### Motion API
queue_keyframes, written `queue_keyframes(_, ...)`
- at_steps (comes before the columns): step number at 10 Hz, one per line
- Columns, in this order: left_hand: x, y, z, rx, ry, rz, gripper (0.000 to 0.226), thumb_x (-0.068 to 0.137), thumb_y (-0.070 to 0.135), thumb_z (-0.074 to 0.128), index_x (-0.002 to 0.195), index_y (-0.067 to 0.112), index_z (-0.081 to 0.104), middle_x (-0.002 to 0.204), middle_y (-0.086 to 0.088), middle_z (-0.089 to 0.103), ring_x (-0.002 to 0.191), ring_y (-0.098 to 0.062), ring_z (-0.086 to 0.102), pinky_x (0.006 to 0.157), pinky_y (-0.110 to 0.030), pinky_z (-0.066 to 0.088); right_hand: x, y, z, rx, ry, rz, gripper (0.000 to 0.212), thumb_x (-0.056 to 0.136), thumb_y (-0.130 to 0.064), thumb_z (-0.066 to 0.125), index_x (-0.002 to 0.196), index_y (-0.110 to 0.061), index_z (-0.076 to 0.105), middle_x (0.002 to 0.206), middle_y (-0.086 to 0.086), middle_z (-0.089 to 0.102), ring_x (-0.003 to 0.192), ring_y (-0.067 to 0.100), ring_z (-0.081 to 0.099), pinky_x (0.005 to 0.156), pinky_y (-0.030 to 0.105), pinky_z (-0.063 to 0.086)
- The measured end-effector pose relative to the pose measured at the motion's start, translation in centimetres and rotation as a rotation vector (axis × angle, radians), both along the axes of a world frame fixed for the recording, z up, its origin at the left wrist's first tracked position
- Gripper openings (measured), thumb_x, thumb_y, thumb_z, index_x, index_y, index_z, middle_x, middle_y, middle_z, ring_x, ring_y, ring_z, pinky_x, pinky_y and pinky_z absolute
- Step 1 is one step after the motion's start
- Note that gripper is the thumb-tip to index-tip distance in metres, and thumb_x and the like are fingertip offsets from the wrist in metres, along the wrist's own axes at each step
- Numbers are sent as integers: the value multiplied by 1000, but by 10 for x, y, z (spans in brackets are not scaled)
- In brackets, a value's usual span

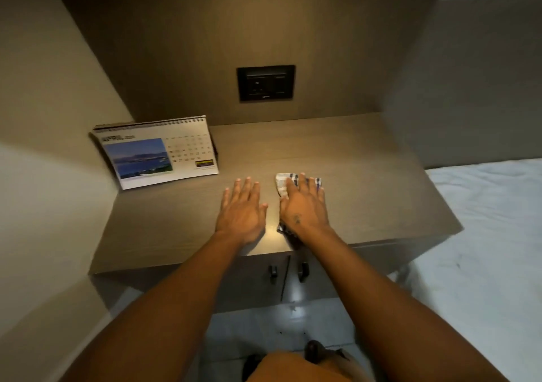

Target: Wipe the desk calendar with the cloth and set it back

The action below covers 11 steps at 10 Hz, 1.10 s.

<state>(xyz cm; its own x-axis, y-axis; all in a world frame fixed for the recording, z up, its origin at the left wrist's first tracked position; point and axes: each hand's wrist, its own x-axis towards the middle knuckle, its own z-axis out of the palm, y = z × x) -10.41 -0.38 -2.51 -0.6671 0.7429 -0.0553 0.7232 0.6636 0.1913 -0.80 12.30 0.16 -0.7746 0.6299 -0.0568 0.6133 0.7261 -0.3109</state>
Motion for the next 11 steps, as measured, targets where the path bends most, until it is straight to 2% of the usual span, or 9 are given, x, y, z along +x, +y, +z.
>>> queue_keyframes(2, 1, -1, -3, 12, 18, -20, 71, 100, 61, 7, 159, 22, 3, 169, -4, -2, 154, -24, -8, 124, -51, 1, 57, 74, 2, 67, -38, -4, 52, 96, -31, 37, 146, -21, 38, 158, 11, 30, 145, 32, 22, 117, 55, 14)
queue_keyframes(4, 2, -2, 0, -4, 31, -32, 73, 100, 61, 4, 160, 20, 1, 169, -6, -3, 153, -24, -11, 124, -50, 0, 101, 150, -1, 96, -133, -35, 52, 99, -28, 38, 151, -24, 29, 161, 10, 22, 148, 30, 16, 118, 52, 8)
queue_keyframes(7, -2, -1, -3, -12, 23, -27, 75, 99, 63, 7, 160, 18, 4, 169, -7, -2, 154, -26, -9, 124, -50, -1, 104, 148, -9, 146, -128, -45, 51, 99, -37, 27, 149, -24, 29, 159, 10, 27, 146, 31, 21, 118, 51, 13)
queue_keyframes(9, -3, 0, -1, -45, -9, -23, 79, 98, 65, 9, 160, 16, 2, 168, -9, -4, 153, -27, -12, 124, -51, -2, 94, 138, -6, 288, -184, -31, 66, 96, -59, 14, 148, -21, 27, 160, 15, 23, 148, 36, 13, 114, 59, -3)
queue_keyframes(10, 6, 0, 12, -55, 8, -8, 85, 97, 66, 13, 158, 10, -5, 168, -13, -8, 152, -30, -17, 123, -51, -5, 82, 112, 8, 320, -142, 26, 71, 94, -63, 15, 150, -20, 24, 161, 15, 18, 148, 34, 10, 116, 58, -2)
queue_keyframes(11, 28, 3, 34, 62, 165, -52, 89, 96, 67, 16, 157, 8, -7, 167, -15, -8, 151, -30, -18, 123, -51, -6, 80, 86, 35, 328, -20, 85, 68, 96, -59, 25, 151, -18, 26, 161, 16, 17, 149, 32, 10, 118, 53, 4)
